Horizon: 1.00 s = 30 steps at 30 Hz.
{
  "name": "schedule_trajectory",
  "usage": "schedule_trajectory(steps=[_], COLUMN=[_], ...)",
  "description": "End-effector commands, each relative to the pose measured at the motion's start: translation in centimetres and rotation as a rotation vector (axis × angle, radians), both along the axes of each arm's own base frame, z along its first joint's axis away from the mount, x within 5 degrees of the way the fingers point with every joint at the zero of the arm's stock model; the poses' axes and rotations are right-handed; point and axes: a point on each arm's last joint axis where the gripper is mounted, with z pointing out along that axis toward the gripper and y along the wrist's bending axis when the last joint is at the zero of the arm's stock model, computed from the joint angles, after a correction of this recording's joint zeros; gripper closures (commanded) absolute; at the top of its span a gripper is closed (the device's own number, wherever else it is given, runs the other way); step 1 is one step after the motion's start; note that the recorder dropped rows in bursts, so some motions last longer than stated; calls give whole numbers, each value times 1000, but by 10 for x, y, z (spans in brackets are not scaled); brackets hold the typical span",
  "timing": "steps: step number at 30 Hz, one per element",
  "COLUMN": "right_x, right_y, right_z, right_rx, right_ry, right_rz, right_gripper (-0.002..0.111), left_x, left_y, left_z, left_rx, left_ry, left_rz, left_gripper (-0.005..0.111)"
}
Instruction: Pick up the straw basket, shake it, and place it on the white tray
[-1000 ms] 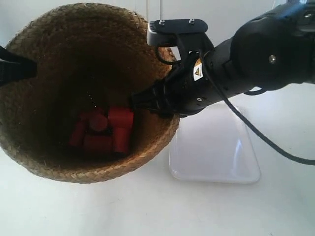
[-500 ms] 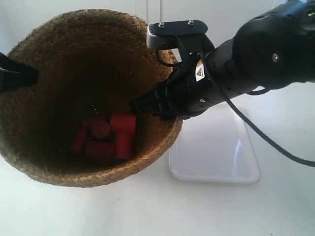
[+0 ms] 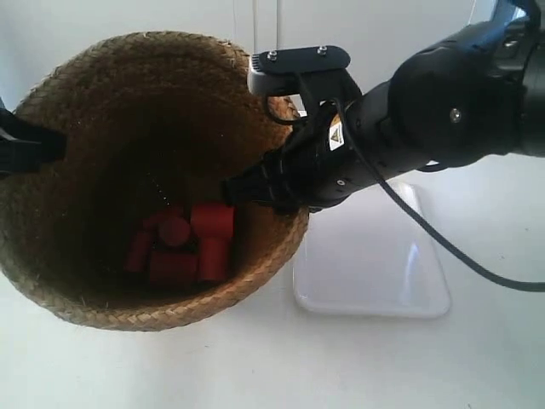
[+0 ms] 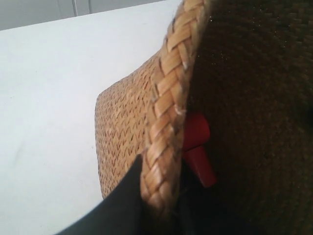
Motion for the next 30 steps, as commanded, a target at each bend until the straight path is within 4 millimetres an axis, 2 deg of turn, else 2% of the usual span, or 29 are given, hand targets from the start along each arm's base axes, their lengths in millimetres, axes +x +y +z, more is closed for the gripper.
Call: schedule_trajectory(steps=[1,9,10,11,12,13,14,15,16,17,18,19,20,22,30], right_x=[-3,3,-1,-7,-22,-35,-60,-56,-25,-16,-16,-18,-23,-26,-25], right_y=[-4,-4,-6,-9,-14,-16,-18,-16,-17,-23,-20,-17,-18,-20,-16], right_z=[5,9,20,35,65,87,121,113,55,41,34,38,52,58,30], right_rx=[-20,-21,-24,-24,0,41,157,154,25,-27,-69,-48,1,8,0], right_ry=[-20,-59,-57,-56,-101,-155,-378,-440,-232,-137,-107,-131,-189,-195,-111], right_rz=[14,3,-1,-2,14,30,91,91,-54,-122,-87,-68,-55,-59,-59], right_gripper=[108,108,108,108,108,108,108,108,108,108,108,108,108,108,108], left_x=[-4,4,0,-9,-23,-38,-55,-46,-12,-4,-3,-4,-7,-8,-5], left_y=[-2,0,-2,-5,-7,-10,-10,-5,1,3,2,0,0,1,2], left_z=[5,9,17,36,60,83,106,94,44,32,27,31,36,38,33], left_rx=[-20,21,3,-37,-70,-85,-71,-18,-11,-45,-70,-75,-81,-78,-33], left_ry=[-24,-85,-83,-91,-125,-186,-288,-304,-135,-37,10,-20,-66,-77,-94], left_rz=[-16,4,-16,-47,-80,-126,-159,-109,3,35,25,6,12,15,2], left_gripper=[107,107,107,107,107,107,107,107,107,107,107,107,107,107,107])
